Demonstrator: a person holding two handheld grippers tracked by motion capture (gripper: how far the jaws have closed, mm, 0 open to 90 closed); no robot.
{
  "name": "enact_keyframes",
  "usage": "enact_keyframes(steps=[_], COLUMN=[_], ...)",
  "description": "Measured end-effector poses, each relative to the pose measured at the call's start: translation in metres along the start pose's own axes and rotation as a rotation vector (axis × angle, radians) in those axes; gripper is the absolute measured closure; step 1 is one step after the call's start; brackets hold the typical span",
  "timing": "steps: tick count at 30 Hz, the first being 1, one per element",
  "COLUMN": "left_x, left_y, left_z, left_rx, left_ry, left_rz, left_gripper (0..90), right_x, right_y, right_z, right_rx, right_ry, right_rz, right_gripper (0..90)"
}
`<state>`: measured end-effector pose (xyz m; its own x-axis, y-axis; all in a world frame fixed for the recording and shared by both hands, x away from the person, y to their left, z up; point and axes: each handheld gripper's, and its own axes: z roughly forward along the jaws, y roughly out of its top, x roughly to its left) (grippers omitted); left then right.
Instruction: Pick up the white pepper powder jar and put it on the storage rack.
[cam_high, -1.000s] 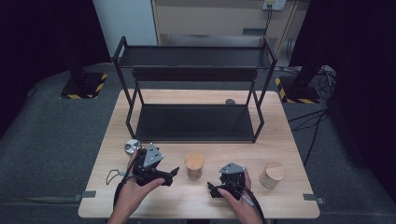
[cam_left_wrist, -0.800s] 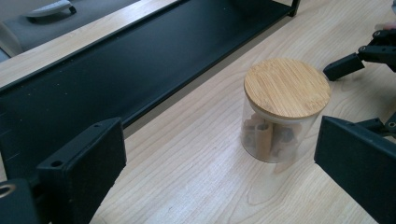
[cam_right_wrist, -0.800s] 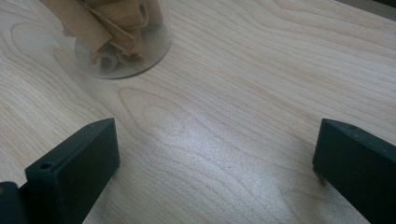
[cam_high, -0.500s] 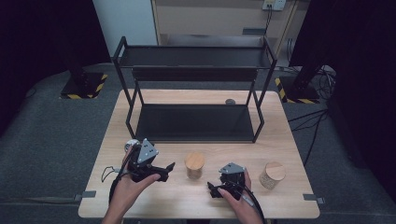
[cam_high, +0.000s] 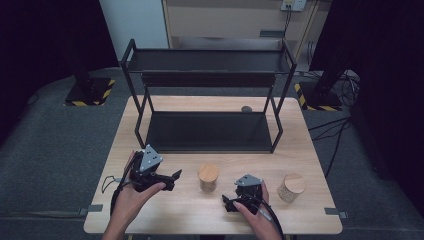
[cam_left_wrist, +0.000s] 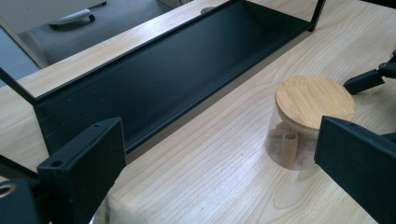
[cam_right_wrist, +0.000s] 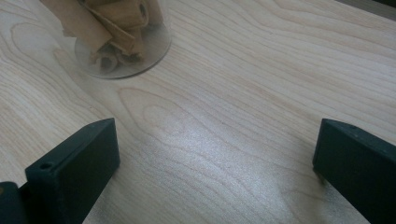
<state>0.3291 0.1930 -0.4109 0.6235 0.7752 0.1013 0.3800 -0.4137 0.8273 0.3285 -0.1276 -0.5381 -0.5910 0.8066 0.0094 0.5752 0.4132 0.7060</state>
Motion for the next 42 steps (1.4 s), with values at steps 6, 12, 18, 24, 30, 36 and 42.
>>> enact_keyframes(steps=[6,12,18,24,30,36,42], left_x=[0.009,0.015,0.020,0.032,0.050,0.060,0.070], left_y=[0.000,-0.001,-0.003,-0.008,-0.016,-0.020,-0.028], left_z=[-0.005,-0.003,-0.003,-0.004,-0.011,-0.015,-0.012], left_rx=[-0.014,-0.024,-0.039,-0.046,-0.061,-0.059,-0.040], left_ry=[0.015,0.014,0.014,0.028,0.062,0.081,0.094], left_rz=[-0.009,-0.015,-0.022,-0.037,-0.066,-0.071,-0.086], left_gripper=[0.9,0.9,0.9,0.9,1.0,1.0,1.0], right_x=[0.000,0.000,0.000,0.000,0.001,0.001,0.001], right_y=[0.000,0.000,0.000,0.000,-0.001,0.000,-0.001], right_z=[0.000,0.000,0.000,0.000,-0.001,-0.001,-0.001], right_rx=[0.000,0.000,0.000,0.000,0.000,0.000,0.000], right_ry=[0.000,-0.001,-0.001,-0.003,-0.003,-0.003,-0.003], right_rz=[0.000,0.001,0.001,0.002,0.003,0.003,0.003], right_gripper=[0.4,0.4,0.4,0.4,0.4,0.4,0.4])
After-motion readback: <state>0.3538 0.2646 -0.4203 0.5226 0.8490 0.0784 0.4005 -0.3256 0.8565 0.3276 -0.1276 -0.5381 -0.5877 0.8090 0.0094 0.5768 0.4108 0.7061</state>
